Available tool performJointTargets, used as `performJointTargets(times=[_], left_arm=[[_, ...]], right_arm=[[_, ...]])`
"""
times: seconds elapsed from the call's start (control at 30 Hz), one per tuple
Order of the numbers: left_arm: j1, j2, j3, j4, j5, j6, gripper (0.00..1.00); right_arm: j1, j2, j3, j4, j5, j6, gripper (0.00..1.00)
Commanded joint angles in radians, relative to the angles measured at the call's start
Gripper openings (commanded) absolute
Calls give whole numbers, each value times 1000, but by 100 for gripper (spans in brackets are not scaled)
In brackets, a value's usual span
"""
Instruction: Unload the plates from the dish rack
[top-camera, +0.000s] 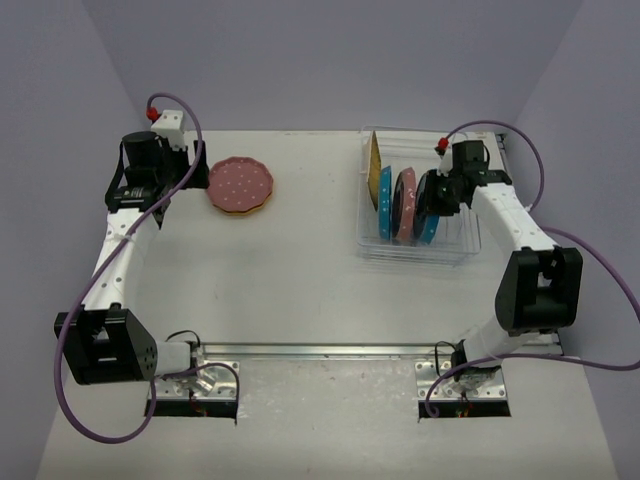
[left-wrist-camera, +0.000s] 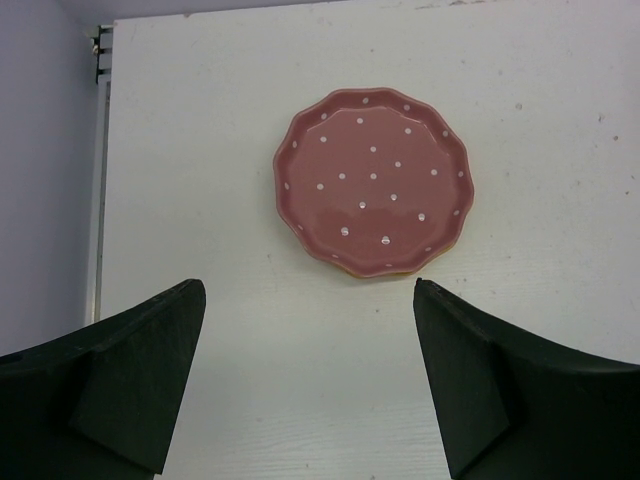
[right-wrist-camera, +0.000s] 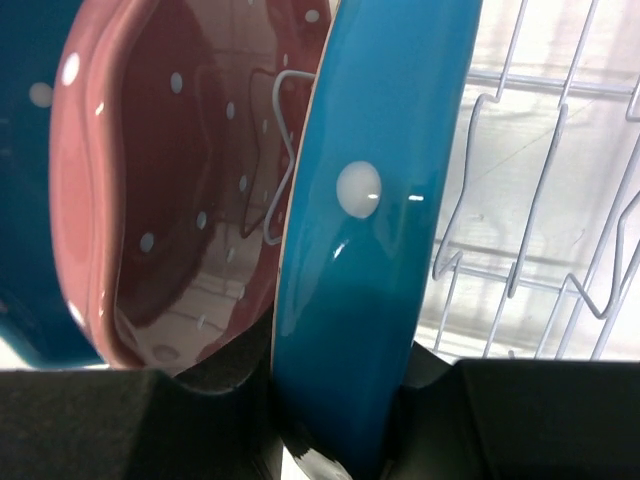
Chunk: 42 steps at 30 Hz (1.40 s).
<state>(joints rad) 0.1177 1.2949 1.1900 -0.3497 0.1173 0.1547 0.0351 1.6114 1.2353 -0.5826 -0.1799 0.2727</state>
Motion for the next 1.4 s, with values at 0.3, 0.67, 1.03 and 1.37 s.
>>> performJointTargets(times=[0.3,0.67,1.03,1.37], left_arm=[[-7,-3,39,-21,11,-40,84],[-7,-18,161,-122,412,-142,84],[-7,-20,191,-139,950,-276,86],[-21,1,156,-296,1127,-185,89]], right_arm=[[14,-148,273,-34,-59,-79,0],[79,-346,258,121,-127,-568,0],[625,-679,-245,581,108,-1449,0],[884,-763,-657,1031,-4,-1994,0]])
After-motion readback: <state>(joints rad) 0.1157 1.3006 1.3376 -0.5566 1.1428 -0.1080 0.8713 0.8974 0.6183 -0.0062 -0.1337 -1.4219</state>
